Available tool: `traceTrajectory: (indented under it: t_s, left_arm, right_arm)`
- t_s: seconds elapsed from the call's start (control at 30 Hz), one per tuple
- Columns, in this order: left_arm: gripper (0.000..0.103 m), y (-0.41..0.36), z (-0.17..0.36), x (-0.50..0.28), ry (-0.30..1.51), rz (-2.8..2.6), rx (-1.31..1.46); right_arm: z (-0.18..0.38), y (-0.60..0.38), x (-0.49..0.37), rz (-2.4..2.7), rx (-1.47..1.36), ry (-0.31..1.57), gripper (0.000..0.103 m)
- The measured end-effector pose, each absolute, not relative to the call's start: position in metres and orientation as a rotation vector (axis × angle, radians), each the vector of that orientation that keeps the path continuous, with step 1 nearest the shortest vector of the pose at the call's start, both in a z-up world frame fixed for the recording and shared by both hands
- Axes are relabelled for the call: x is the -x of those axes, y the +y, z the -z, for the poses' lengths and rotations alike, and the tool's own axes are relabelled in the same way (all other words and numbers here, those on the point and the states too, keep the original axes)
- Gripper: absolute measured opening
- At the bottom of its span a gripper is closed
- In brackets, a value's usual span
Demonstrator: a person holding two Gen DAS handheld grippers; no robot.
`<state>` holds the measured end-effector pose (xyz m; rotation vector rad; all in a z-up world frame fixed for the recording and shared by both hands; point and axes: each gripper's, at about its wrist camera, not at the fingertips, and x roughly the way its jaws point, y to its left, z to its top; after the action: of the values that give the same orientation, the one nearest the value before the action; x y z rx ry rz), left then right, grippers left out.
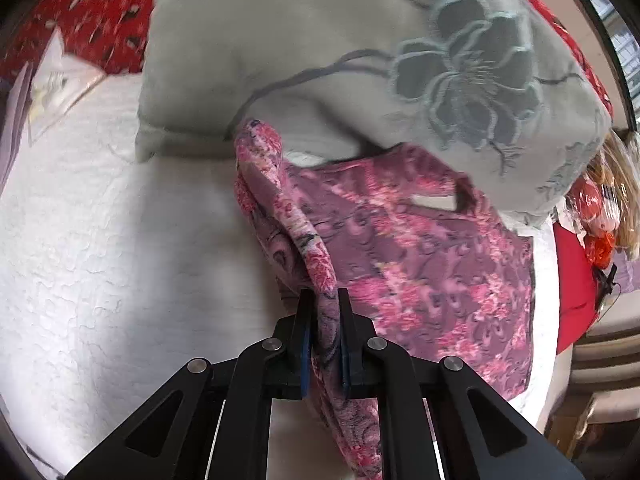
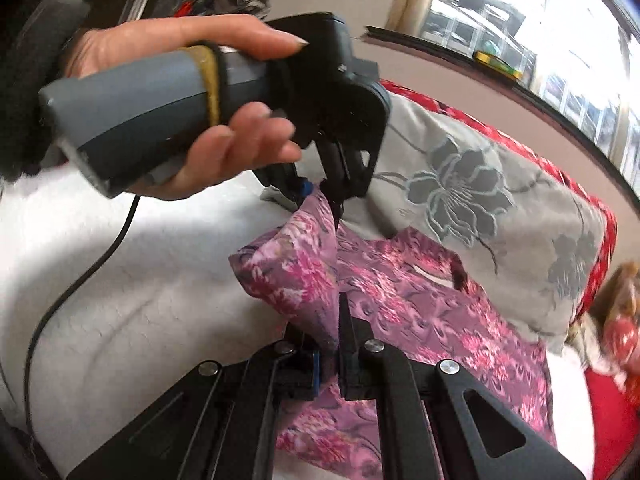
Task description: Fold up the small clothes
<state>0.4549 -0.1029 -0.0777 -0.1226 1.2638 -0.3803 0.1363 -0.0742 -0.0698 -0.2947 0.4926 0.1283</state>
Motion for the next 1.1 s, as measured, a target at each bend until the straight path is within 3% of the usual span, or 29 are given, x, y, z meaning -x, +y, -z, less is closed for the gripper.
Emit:
traceTrajectory:
  t_s: [0.53,1.1]
  left_arm:
    - [0.009,-0.217,0.022,-0.408,1.188,0.447,0.016]
    - [0.008,-0.341,0.044,-0.389,1.189,0.51,-0.112]
  right_arm:
    - [0.046,-0.191,-0.107,-0.064,-0.203,0.524,0.005]
    - [0.072,-0.308,-0.078,-0.007,-0.612,0.56,0.005]
